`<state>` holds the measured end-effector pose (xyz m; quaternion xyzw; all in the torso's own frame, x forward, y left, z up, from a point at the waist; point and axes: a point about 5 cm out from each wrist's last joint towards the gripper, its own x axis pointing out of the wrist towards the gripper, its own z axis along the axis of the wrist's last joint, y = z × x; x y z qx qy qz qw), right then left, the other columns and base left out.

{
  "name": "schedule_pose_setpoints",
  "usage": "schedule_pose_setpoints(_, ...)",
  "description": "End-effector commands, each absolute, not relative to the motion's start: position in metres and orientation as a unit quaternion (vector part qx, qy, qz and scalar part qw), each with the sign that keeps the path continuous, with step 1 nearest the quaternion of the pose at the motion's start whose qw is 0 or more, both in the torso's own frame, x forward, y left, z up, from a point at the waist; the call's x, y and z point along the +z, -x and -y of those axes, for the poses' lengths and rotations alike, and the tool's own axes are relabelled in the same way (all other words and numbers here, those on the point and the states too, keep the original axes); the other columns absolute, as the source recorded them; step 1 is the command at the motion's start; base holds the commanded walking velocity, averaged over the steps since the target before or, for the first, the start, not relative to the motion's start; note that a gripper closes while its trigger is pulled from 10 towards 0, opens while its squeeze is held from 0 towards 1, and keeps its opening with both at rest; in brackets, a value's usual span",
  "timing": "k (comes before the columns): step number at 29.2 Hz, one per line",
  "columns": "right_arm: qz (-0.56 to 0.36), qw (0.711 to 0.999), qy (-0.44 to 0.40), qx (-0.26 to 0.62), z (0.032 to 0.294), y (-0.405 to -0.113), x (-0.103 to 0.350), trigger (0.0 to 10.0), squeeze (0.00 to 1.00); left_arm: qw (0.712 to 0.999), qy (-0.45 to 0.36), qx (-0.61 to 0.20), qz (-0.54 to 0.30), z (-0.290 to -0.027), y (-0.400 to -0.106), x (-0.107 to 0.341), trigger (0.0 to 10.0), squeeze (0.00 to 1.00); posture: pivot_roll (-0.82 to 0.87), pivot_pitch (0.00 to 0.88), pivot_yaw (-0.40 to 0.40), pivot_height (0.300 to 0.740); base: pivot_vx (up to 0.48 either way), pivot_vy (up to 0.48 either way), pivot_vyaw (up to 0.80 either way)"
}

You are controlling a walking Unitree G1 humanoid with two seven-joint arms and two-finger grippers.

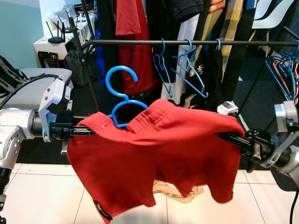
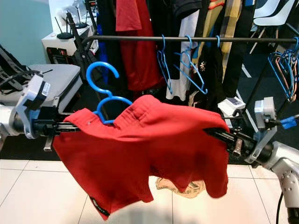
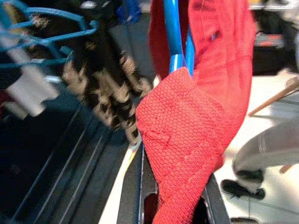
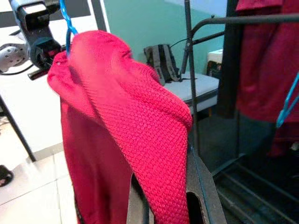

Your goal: Hang hanger

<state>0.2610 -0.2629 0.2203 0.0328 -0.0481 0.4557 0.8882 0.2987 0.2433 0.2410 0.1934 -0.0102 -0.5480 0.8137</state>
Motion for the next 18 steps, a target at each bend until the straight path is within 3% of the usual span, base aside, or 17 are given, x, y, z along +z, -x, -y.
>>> schedule_pose_setpoints(1,0.073,0.909,-0.023,0.41,0.277,-0.264,0.23,0.0,0.0,0.842,-0.221,-0.493,-0.007,-0.262,-0.303,0.242,10.0,0.0,-0.06,0.0,0.04,0.74,0.0,0.0,0.0)
schedule_pose_setpoints(5,0.082,0.926,-0.019,0.369,0.286,-0.269,0.234,0.0,0.0,0.871,-0.237,-0.43,-0.003,-0.269,-0.311,0.24,10.0,0.0,-0.05,0.0,0.036,0.74,0.0,0.0,0.0)
schedule_pose_setpoints(8,0.083,0.929,-0.018,0.36,0.288,-0.269,0.235,0.0,0.0,0.876,-0.24,-0.418,0.0,-0.269,-0.312,0.24,10.0,0.0,-0.05,0.0,0.036,0.74,0.0,0.0,0.0)
schedule_pose_setpoints(10,0.084,0.932,-0.018,0.351,0.288,-0.271,0.236,0.0,0.0,0.899,-0.229,-0.372,0.025,-0.264,-0.322,0.243,10.0,0.0,-0.05,0.0,0.034,0.74,0.0,0.0,0.0)
schedule_pose_setpoints(12,0.084,0.932,-0.018,0.351,0.288,-0.271,0.236,0.0,0.0,0.899,-0.229,-0.372,0.025,-0.264,-0.322,0.243,10.0,0.0,-0.05,0.0,0.034,0.74,0.0,0.0,0.0)
schedule_pose_setpoints(14,0.077,0.933,-0.018,0.352,0.283,-0.273,0.234,0.0,0.0,0.92,-0.202,-0.328,0.07,-0.257,-0.332,0.251,10.0,0.0,-0.05,0.0,0.03,0.74,0.0,0.0,0.0)
schedule_pose_setpoints(18,0.068,0.932,-0.019,0.356,0.278,-0.274,0.23,0.0,0.0,0.931,-0.174,-0.306,0.101,-0.251,-0.337,0.257,10.0,0.0,-0.05,0.0,0.036,0.74,0.0,0.0,0.0)
